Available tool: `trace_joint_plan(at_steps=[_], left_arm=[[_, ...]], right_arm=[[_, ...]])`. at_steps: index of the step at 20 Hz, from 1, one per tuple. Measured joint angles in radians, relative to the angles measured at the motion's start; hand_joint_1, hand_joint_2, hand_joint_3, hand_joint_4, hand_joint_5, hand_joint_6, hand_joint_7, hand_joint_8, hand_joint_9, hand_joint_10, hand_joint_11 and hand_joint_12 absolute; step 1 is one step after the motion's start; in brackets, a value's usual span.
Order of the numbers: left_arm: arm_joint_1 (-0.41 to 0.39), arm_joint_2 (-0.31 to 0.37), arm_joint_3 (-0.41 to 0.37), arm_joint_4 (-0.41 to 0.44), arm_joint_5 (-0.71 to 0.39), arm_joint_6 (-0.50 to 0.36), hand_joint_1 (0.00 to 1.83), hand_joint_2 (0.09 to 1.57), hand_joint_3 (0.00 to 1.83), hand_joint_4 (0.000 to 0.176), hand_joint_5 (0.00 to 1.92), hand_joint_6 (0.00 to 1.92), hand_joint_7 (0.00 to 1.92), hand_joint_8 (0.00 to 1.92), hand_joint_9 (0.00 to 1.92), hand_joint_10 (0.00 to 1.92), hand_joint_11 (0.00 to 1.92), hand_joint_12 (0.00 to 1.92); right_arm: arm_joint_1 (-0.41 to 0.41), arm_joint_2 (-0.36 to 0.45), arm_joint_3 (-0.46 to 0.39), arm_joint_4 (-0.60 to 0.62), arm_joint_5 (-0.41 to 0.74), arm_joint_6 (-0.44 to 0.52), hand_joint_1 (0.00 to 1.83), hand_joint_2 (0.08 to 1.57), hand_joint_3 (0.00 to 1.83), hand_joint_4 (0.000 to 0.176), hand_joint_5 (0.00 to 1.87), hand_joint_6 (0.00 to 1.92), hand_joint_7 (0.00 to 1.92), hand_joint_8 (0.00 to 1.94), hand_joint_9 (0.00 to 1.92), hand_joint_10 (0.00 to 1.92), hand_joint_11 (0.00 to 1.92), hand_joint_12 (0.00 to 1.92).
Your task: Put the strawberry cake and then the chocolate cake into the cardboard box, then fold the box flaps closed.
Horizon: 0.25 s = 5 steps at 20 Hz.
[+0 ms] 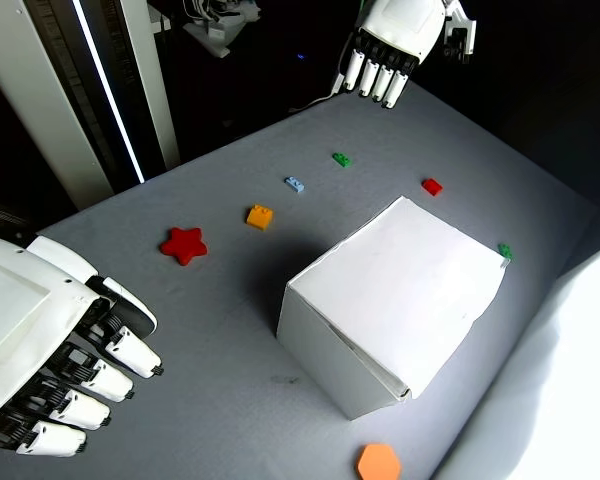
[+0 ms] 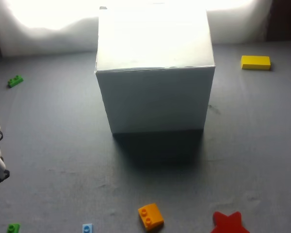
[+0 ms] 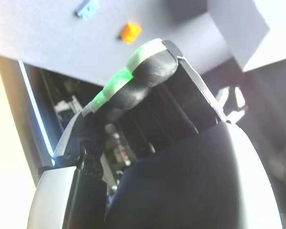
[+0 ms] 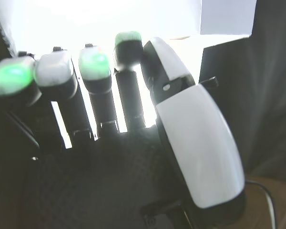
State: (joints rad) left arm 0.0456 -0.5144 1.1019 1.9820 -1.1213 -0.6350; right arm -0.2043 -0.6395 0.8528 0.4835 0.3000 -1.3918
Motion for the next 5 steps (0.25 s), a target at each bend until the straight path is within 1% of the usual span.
trace_joint_plan(at_steps=[1, 2, 3, 4, 5], left_arm=[[-0.006, 0.0, -0.006, -0.003, 0.001, -0.001, 0.54, 1.46, 0.0, 0.0, 0.93, 1.83, 1.11, 1.89, 1.14, 1.92, 1.05, 1.92], [-0.006, 0.0, -0.006, -0.012, 0.0, -0.003, 0.52, 1.46, 0.0, 0.0, 0.93, 1.84, 1.11, 1.89, 1.13, 1.92, 1.06, 1.92], [-0.006, 0.0, -0.006, -0.01, -0.004, -0.003, 0.52, 1.47, 0.0, 0.0, 0.93, 1.83, 1.11, 1.88, 1.13, 1.92, 1.04, 1.92], [-0.006, 0.0, -0.005, -0.006, -0.004, -0.003, 0.47, 1.48, 0.01, 0.0, 0.93, 1.82, 1.1, 1.9, 1.13, 1.92, 1.06, 1.92], [-0.006, 0.0, 0.0, -0.005, -0.005, -0.004, 0.49, 1.47, 0.0, 0.0, 0.94, 1.79, 1.09, 1.9, 1.12, 1.92, 1.05, 1.92]], right_arm=[[0.0, -0.002, -0.005, -0.008, -0.002, 0.0, 0.64, 1.44, 0.0, 0.0, 1.04, 1.84, 1.19, 1.86, 1.17, 1.92, 1.13, 1.92], [0.0, -0.005, -0.006, -0.014, -0.008, 0.001, 0.66, 1.43, 0.0, 0.0, 1.01, 1.86, 1.18, 1.89, 1.16, 1.92, 1.11, 1.92], [0.0, -0.005, -0.005, -0.021, -0.01, 0.0, 0.62, 1.44, 0.0, 0.0, 1.01, 1.88, 1.18, 1.91, 1.16, 1.92, 1.12, 1.92], [-0.001, -0.005, -0.005, -0.029, -0.012, 0.0, 0.64, 1.43, 0.0, 0.0, 0.99, 1.85, 1.17, 1.91, 1.16, 1.92, 1.11, 1.92], [-0.009, -0.008, -0.005, -0.042, -0.007, 0.001, 0.67, 1.42, 0.0, 0.0, 0.98, 1.84, 1.17, 1.93, 1.16, 1.92, 1.09, 1.92]])
